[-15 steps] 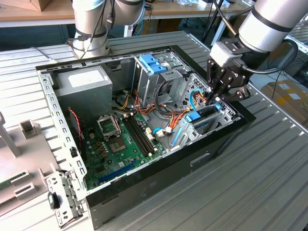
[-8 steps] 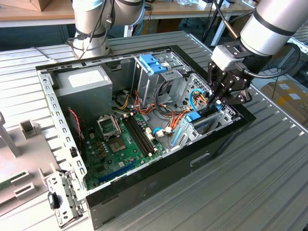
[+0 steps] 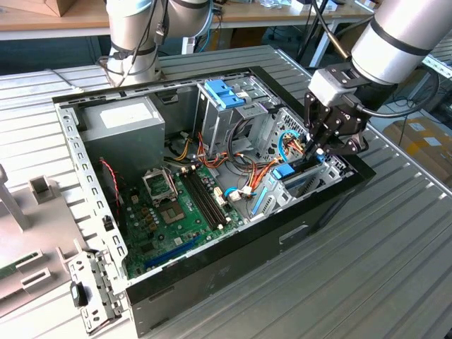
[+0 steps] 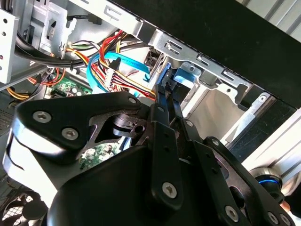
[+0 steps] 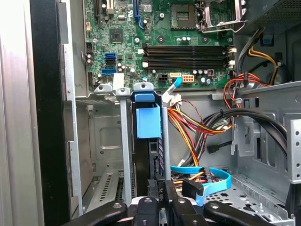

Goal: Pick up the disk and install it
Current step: 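Insert the first disk wire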

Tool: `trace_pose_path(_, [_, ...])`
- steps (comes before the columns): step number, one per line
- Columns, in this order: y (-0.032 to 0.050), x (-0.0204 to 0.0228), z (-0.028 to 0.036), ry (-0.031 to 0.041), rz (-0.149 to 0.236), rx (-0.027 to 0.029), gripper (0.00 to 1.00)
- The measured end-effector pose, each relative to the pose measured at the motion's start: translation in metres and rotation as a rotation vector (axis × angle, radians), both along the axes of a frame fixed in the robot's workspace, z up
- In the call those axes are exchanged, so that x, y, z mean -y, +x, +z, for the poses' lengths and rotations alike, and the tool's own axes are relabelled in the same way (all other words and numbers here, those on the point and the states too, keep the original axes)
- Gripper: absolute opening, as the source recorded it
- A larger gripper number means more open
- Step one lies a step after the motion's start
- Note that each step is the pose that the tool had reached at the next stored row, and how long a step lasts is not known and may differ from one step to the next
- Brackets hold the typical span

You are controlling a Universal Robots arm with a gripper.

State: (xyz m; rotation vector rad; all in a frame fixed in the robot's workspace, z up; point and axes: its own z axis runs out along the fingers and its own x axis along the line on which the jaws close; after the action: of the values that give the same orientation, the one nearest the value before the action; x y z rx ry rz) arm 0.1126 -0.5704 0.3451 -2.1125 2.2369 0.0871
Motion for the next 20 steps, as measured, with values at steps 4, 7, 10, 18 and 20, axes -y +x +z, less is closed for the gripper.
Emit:
trace_pose_path(4, [-0.0001, -0.0001, -0.0003, 0.0004, 0.0, 0.0005, 0.18])
trace_pose_path(7, [-0.0001, -0.0003, -0.0001, 0.0072, 0.0, 0.0006, 0.18])
trace_pose_path(10, [-0.0002, -0.0004, -0.0011, 0.0145, 0.0, 0.0006, 0.18])
trace_pose_path(18, [-0.0001, 0.0001, -0.0002, 0.0597, 0.0, 0.0006, 0.18])
trace_pose_path(20, [-0.0001, 0.0028, -0.0002, 0.0682, 0.0, 0.0006, 0.18])
